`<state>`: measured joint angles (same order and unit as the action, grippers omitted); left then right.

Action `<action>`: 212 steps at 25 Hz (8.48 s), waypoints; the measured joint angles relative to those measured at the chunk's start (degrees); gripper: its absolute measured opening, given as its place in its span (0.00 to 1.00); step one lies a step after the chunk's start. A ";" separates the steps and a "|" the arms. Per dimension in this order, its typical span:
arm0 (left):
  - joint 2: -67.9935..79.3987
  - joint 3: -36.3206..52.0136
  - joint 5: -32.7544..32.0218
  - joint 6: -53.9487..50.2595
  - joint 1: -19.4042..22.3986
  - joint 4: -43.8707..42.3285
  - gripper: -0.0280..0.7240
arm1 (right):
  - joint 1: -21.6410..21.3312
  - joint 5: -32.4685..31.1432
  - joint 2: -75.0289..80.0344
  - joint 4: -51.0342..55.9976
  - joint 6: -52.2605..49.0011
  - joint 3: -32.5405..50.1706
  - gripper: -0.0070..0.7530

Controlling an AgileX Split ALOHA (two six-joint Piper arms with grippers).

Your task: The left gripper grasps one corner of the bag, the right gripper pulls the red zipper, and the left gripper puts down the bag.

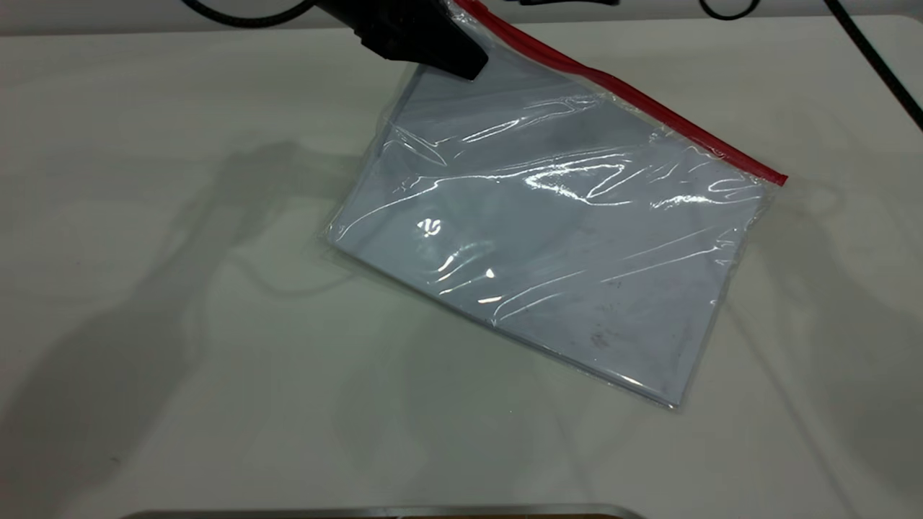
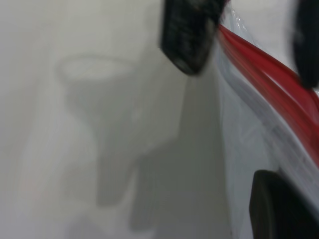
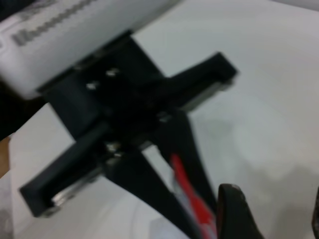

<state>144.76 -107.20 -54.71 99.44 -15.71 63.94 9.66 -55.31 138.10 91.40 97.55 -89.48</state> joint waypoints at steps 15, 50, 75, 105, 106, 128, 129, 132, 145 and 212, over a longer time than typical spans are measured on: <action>-0.10 0.00 0.00 -1.06 0.00 -0.18 0.11 | 3.45 -0.35 0.00 -1.15 1.22 -0.07 0.48; -3.12 0.00 -7.90 5.52 7.89 12.93 0.11 | -1.64 -0.90 -0.18 -1.56 4.03 -0.83 0.05; -3.12 0.05 -9.05 10.96 12.10 25.71 0.11 | -9.66 2.32 -0.08 -27.65 -8.45 -0.83 0.06; -4.29 0.05 -1.59 -2.08 9.10 12.06 0.11 | -10.18 3.13 -6.73 -20.16 -11.62 -0.47 0.58; -4.29 0.05 0.88 -3.93 8.12 10.69 0.11 | -10.18 2.01 -8.60 -20.04 -11.62 -0.47 0.59; -14.37 0.05 -9.42 -46.51 9.68 -15.59 0.72 | -10.23 -15.41 -61.81 -54.62 -52.68 -0.22 0.45; -16.37 0.05 -11.39 -47.33 10.38 -15.98 0.71 | -10.23 -15.41 -63.84 -57.99 -55.65 -0.15 0.44; -23.14 0.00 -12.20 -48.70 11.72 -16.78 0.68 | -10.23 -15.41 -70.63 -69.32 -66.38 1.03 0.44; -47.77 0.00 -12.20 -67.46 12.13 -34.83 0.66 | -10.23 -15.46 -101.80 -82.68 -81.62 37.93 0.44; -145.83 79.03 -10.66 -90.01 16.89 -58.89 0.66 | -7.95 -9.38 -138.99 -89.23 -96.27 61.88 0.44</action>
<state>-1.07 -28.17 -65.37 9.42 1.18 5.05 1.72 -64.69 -0.90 2.17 1.28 -27.60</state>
